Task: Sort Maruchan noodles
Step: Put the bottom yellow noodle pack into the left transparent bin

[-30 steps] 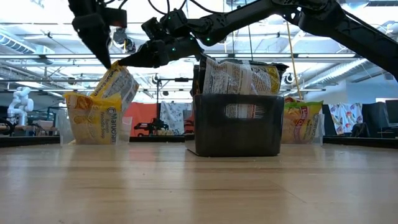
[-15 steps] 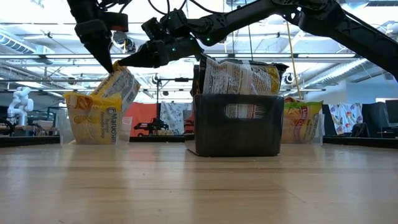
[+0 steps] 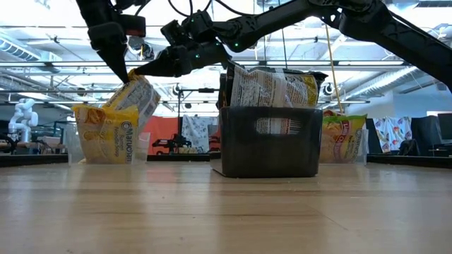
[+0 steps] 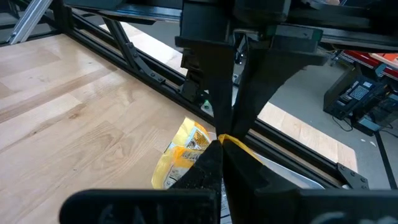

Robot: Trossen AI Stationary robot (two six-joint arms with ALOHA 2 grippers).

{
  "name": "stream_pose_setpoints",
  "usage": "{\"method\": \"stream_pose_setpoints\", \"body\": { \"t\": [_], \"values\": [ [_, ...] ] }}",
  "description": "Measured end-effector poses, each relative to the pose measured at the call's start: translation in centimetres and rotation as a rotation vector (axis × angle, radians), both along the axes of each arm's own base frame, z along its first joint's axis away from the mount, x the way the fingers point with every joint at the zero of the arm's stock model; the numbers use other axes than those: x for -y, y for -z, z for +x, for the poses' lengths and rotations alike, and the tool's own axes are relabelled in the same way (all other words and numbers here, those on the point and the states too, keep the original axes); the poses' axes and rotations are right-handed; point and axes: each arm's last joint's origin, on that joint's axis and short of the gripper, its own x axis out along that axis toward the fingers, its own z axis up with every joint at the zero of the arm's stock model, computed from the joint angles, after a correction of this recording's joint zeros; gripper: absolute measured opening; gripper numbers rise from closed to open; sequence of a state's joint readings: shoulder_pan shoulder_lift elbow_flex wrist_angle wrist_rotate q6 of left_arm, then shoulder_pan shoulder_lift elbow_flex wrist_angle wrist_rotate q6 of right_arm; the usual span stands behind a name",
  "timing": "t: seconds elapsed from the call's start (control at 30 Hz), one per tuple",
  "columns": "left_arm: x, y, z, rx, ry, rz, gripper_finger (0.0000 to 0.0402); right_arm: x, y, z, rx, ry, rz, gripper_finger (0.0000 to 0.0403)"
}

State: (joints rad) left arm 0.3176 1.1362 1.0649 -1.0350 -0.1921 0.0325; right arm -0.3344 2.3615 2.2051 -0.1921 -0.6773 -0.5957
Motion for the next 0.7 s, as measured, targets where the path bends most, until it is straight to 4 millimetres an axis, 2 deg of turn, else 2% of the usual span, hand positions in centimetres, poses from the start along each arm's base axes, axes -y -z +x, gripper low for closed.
{"method": "stream_pose_setpoints", "body": {
  "t": [0.3, 0.53, 0.7],
  "values": [
    [-0.4, 0.2, -0.8, -0.063, -0.035, -0.025, 0.0003, 0.1, -0.1, 0.0, -0.004, 0.025, -0.011, 0.0000],
    [-0.3, 0.5, -1.4, -0.147, 0.026, -0.016, 0.0001, 0.0, -2.1, -0.6, 0.038, 0.038, -0.046, 0.0000],
    [-0.3, 0.5, -1.4, -0.174, 0.100, 0.007, 0.0001, 0.1, -2.5, -0.8, 0.045, 0.042, -0.051, 0.0000]
  ]
}}
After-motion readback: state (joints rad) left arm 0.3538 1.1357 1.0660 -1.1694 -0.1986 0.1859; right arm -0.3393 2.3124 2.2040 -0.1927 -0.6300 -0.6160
